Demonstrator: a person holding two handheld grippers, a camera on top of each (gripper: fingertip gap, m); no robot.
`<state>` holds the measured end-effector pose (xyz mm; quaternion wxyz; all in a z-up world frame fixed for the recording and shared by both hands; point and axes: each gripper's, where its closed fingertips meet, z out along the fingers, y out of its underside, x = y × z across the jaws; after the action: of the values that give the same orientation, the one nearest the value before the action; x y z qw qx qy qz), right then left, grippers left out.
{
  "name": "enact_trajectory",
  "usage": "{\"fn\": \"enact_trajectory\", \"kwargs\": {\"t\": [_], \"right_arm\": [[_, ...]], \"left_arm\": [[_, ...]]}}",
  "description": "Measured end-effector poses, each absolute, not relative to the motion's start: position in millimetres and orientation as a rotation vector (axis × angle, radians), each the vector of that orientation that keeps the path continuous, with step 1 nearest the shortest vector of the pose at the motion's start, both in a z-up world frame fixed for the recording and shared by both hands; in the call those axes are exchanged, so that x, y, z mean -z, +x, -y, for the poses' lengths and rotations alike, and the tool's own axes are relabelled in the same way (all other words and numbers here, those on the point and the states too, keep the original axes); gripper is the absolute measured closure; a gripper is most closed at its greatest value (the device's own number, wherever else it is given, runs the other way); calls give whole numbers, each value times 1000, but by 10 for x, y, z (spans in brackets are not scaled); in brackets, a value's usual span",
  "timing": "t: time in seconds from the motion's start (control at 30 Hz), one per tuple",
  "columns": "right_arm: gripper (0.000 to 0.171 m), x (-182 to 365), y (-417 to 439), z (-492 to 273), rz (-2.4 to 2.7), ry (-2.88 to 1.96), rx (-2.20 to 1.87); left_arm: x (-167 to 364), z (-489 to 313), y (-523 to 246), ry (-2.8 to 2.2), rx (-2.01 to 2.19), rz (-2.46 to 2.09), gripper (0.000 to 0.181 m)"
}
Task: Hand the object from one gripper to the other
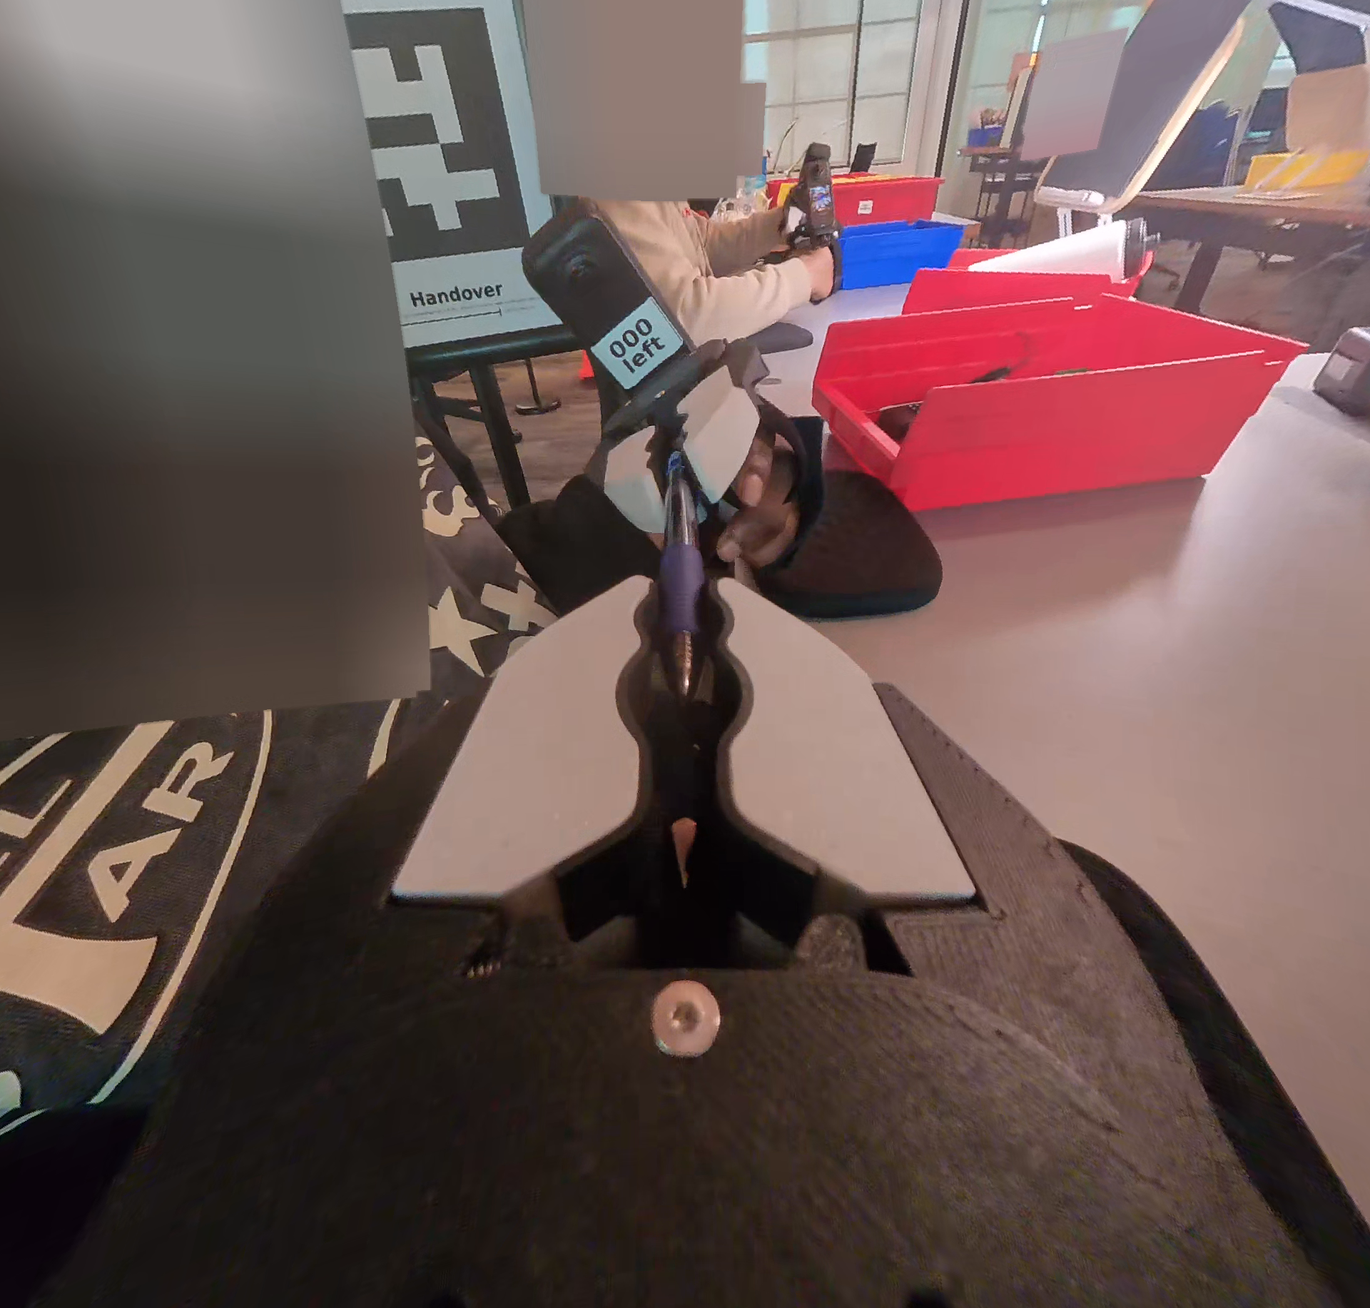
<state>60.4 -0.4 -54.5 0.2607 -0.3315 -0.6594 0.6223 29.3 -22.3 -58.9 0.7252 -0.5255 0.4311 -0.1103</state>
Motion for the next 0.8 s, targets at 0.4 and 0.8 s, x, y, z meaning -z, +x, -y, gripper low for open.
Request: {"fn": "enact_trajectory", "kwargs": {"t": [0.4,0.8], "right_arm": [[139,530,630,66,1725,-305,-951],[159,492,593,57,1722,-382,-1026]], "left_arm": [[503,238,310,-1267,948,-687,171],[507,259,317,-1206,880,-732,156]]}}
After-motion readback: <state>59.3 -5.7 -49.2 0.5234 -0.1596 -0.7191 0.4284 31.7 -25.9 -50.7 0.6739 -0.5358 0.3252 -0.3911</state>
